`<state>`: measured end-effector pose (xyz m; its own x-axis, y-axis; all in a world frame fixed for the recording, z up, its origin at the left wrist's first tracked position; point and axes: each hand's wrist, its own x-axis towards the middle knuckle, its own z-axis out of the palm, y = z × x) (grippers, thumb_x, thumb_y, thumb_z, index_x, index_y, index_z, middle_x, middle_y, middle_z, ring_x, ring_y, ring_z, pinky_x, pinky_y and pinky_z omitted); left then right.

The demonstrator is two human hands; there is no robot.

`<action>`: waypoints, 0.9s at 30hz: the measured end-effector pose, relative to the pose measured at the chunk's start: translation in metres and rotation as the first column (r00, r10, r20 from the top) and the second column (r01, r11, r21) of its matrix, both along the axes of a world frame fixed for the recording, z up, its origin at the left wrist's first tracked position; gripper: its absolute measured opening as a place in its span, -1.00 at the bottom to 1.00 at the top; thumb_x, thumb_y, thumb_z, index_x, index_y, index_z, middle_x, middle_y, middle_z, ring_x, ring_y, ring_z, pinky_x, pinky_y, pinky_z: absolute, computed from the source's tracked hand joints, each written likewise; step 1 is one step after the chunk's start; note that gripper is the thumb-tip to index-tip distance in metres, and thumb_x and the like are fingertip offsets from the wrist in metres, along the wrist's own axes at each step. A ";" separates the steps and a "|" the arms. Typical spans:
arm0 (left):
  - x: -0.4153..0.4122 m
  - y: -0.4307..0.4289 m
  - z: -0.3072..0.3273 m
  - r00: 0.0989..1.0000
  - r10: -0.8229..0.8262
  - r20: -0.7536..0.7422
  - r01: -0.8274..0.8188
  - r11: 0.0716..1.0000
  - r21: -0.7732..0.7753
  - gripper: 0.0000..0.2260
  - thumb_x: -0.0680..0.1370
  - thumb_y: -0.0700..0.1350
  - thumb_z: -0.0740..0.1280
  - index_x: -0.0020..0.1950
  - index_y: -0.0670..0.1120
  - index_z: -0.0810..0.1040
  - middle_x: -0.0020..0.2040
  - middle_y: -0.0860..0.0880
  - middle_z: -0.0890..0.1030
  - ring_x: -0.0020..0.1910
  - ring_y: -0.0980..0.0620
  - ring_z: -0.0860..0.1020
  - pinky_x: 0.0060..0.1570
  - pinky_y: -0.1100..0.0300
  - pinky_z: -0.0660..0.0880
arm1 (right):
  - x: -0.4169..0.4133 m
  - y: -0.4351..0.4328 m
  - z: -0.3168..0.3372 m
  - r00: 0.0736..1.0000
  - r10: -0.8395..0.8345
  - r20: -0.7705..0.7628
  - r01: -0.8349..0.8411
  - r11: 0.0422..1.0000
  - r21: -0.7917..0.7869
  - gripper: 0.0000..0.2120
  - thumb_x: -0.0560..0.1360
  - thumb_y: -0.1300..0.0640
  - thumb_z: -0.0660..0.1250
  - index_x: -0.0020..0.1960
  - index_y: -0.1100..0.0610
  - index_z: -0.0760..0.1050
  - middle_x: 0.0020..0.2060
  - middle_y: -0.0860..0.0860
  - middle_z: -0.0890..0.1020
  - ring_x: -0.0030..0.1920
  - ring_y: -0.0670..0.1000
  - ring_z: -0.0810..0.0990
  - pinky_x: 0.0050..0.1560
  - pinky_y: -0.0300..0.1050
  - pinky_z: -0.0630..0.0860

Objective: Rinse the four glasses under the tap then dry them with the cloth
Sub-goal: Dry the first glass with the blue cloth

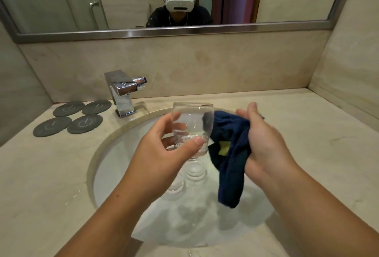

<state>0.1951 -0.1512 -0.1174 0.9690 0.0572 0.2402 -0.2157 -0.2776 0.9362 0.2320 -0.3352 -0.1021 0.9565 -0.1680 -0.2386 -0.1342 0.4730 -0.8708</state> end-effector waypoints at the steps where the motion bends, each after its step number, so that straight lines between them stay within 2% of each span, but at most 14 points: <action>1: 0.000 -0.001 0.000 1.000 -0.006 -0.003 0.006 1.000 -0.017 -0.25 0.27 0.24 0.53 0.48 0.25 0.47 0.16 0.27 0.66 0.14 0.20 0.68 0.10 0.18 0.64 | 0.000 0.003 -0.003 0.999 0.048 -0.008 -0.048 0.999 -0.006 -0.58 0.68 -0.26 0.25 0.27 0.05 0.59 -0.04 0.10 0.80 -0.05 0.13 0.81 0.12 0.21 0.69; 4: -0.001 -0.003 -0.001 1.000 -0.008 -0.001 0.008 0.999 -0.032 -0.27 0.28 0.21 0.55 0.45 0.25 0.49 0.18 0.24 0.65 0.16 0.20 0.68 0.15 0.14 0.64 | -0.002 0.008 -0.008 0.988 0.154 -0.007 -0.154 0.986 -0.066 -0.60 0.69 -0.26 0.23 0.28 0.01 0.59 -0.04 0.09 0.81 -0.04 0.13 0.81 0.14 0.20 0.69; 8: 0.001 -0.003 -0.001 0.999 0.025 0.027 -0.025 0.999 -0.027 -0.32 0.29 0.17 0.55 0.41 0.28 0.48 0.20 0.22 0.63 0.18 0.23 0.65 0.20 0.14 0.61 | -0.005 0.008 -0.006 0.982 0.190 -0.025 -0.191 0.969 -0.156 -0.64 0.69 -0.24 0.25 0.28 -0.02 0.59 -0.01 0.07 0.80 -0.03 0.12 0.80 0.11 0.15 0.71; 12: 0.001 -0.002 -0.001 0.997 0.061 0.054 -0.062 0.998 0.016 -0.36 0.39 0.08 0.59 0.42 0.27 0.44 0.21 0.23 0.62 0.18 0.30 0.62 0.09 0.33 0.59 | -0.009 0.008 0.000 0.980 0.194 -0.050 -0.200 0.949 -0.244 -0.67 0.68 -0.24 0.28 0.18 -0.02 0.61 -0.07 0.08 0.80 0.01 0.15 0.79 0.20 0.23 0.67; 15: 0.002 -0.002 0.001 0.994 0.090 0.054 -0.091 0.996 0.007 -0.37 0.42 0.01 0.60 0.42 0.24 0.43 0.23 0.22 0.62 0.18 0.28 0.63 0.12 0.35 0.57 | -0.010 0.004 0.004 0.992 0.126 -0.014 -0.124 0.949 -0.290 -0.69 0.68 -0.24 0.26 0.03 -0.04 0.63 -0.05 0.12 0.78 0.04 0.22 0.77 0.21 0.31 0.66; 19: 0.002 -0.001 0.005 0.991 0.126 0.045 -0.127 0.992 0.010 -0.41 0.44 -0.06 0.62 0.36 0.20 0.44 0.21 0.17 0.62 0.14 0.25 0.65 0.15 0.30 0.57 | -0.007 0.001 0.004 0.999 0.022 0.046 -0.007 0.948 -0.319 -0.65 0.61 -0.35 0.26 0.12 -0.15 0.64 0.04 0.00 0.77 0.12 0.14 0.74 0.29 0.26 0.62; 22: 0.000 0.001 0.012 0.989 0.143 0.039 -0.144 0.989 0.025 -0.42 0.46 -0.06 0.61 0.36 0.18 0.42 0.20 0.18 0.61 0.08 0.33 0.63 0.04 0.39 0.56 | -0.009 0.002 0.007 0.996 -0.005 0.091 0.036 0.940 -0.338 -0.65 0.58 -0.37 0.25 0.12 -0.19 0.66 0.07 -0.05 0.75 0.14 0.10 0.72 0.31 0.22 0.61; 25: -0.006 0.008 0.016 0.987 0.161 0.023 -0.161 0.987 -0.002 -0.33 0.45 -0.05 0.62 0.48 0.13 0.39 0.22 0.15 0.61 0.12 0.26 0.64 0.16 0.20 0.60 | -0.013 0.006 0.017 0.990 0.021 0.138 0.033 0.926 -0.376 -0.73 0.68 -0.27 0.24 0.09 -0.18 0.66 0.09 -0.08 0.73 0.16 0.06 0.70 0.33 0.18 0.60; 27: -0.012 0.017 0.017 0.987 0.161 0.013 -0.161 0.987 0.009 -0.24 0.44 -0.02 0.62 0.56 0.14 0.36 0.23 0.15 0.61 0.15 0.22 0.64 0.15 0.16 0.61 | -0.016 0.014 0.024 0.983 0.068 0.170 0.009 0.910 -0.414 -0.73 0.70 -0.24 0.22 0.11 -0.19 0.66 0.11 -0.10 0.71 0.19 0.02 0.68 0.34 0.15 0.59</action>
<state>0.1834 -0.1346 -0.1001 0.9444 0.2095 0.2535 -0.1789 -0.3194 0.9306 0.2161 -0.3212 -0.0785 0.9825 -0.1854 0.0183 0.0310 0.0661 -0.9973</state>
